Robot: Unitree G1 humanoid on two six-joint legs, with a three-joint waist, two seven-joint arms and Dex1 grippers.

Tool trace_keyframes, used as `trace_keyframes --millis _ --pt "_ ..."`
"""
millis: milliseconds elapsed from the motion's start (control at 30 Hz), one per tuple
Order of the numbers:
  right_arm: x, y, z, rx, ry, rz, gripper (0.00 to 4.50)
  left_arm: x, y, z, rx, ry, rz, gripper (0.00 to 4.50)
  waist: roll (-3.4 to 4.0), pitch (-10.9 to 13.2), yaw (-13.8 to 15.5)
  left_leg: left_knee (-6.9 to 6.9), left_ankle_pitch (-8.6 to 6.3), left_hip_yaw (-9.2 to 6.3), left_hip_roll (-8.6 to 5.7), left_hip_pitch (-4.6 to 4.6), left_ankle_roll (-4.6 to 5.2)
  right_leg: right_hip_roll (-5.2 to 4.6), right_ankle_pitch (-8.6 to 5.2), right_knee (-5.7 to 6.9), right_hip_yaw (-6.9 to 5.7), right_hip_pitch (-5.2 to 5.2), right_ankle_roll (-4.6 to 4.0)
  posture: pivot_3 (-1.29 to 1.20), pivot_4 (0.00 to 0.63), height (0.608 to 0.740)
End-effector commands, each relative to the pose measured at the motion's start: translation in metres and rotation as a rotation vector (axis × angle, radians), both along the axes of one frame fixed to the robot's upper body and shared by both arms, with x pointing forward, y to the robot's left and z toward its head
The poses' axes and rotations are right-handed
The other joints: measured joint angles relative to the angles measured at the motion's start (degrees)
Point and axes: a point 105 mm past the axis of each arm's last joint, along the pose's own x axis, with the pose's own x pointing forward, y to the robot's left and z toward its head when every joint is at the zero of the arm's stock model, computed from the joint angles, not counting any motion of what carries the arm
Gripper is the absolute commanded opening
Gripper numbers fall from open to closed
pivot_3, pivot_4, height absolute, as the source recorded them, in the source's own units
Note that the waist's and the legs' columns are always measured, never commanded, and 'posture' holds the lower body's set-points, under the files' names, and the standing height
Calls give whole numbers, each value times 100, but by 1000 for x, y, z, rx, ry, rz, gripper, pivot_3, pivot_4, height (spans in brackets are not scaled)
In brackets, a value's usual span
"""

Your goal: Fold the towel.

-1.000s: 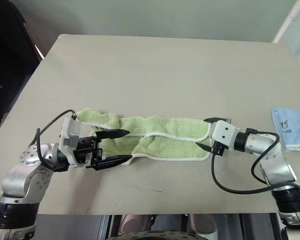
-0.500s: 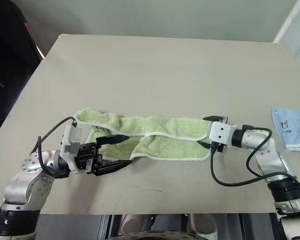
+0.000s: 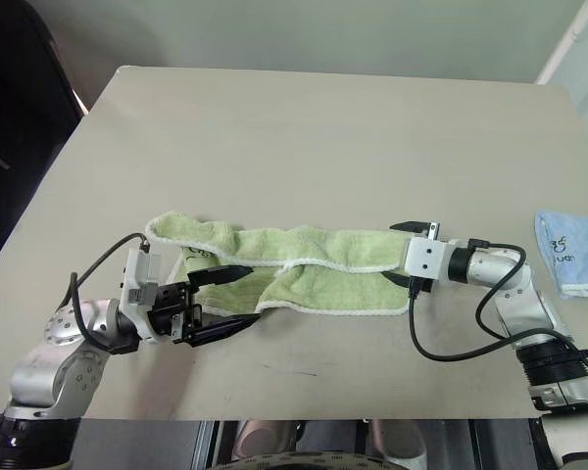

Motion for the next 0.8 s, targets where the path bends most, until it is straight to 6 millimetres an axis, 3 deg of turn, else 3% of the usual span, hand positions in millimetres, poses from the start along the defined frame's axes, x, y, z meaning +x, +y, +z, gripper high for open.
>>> trace_keyframes --millis 33,133,233,600,800 --pt "-3 6 9 1 -45 50 4473 -3 -2 9 5 -56 -8 4500 0 0 0 0 0 0 0 0 0 0 0 0 0 0 0 0 150 740" --pt "-4 6 9 5 -45 56 4473 -3 -2 10 7 -61 -6 4500 0 0 -1 0 0 0 0 1 0 0 0 0 0 0 -1 0 150 740" --pt "-3 7 10 14 -54 59 3901 -3 -4 13 4 -64 -7 4500 0 0 -1 0 0 0 0 1 0 0 0 0 0 0 -1 0 150 740" --pt "1 3 8 0 -69 48 11 0 -7 16 9 -66 -1 4500 0 0 0 0 -1 1 1 1 0 0 1 0 0 0 -1 0 150 740" --pt "8 4 19 33 -99 44 11 2 -4 20 2 -76 25 4500 1 0 -1 -1 -2 1 3 6 1 0 2 1 0 0 -4 0 150 740"
